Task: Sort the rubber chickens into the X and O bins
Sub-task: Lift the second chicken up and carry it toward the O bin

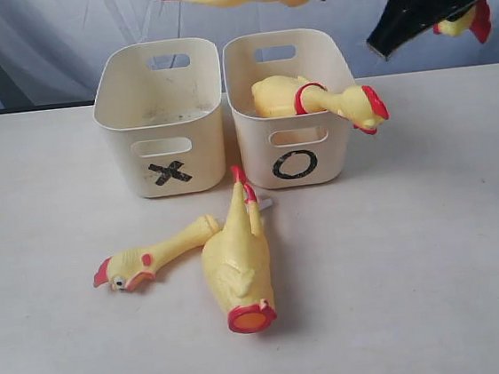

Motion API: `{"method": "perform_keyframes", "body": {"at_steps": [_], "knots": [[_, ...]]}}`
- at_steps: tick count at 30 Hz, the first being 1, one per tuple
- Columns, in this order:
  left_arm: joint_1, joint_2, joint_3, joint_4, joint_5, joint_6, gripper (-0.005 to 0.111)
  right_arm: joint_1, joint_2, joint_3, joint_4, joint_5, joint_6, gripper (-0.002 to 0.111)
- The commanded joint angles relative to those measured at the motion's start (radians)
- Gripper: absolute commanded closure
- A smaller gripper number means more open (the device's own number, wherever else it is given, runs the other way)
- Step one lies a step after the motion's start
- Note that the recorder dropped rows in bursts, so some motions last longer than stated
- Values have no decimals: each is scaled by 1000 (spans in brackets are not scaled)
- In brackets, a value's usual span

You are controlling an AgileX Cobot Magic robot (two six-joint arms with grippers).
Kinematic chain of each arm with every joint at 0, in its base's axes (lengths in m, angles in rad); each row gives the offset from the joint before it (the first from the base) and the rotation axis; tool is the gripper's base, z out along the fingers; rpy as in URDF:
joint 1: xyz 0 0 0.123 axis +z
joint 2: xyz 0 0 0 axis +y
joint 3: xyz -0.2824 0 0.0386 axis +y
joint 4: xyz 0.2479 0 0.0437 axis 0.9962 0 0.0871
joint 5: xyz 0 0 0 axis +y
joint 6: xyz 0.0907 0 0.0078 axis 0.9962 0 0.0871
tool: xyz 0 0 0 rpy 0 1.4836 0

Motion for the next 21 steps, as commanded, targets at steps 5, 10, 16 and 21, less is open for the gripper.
{"method": "perform_keyframes", "body": {"at_steps": [5, 10, 16, 21], "knots": [[-1, -2, 1, 3, -6, -3, 107, -92, -8, 0, -90, -2, 45, 109], [-1, -2, 1, 3, -6, -3, 107, -100, 44, 0, -233, 1, 45, 109], [-1, -2, 1, 3, -6, -3, 107, -100, 126, 0, -438, 1, 13, 109], [-1, -2, 1, 3, -6, -3, 107, -96, 170, 0, -550, 1, 9, 109]]}}
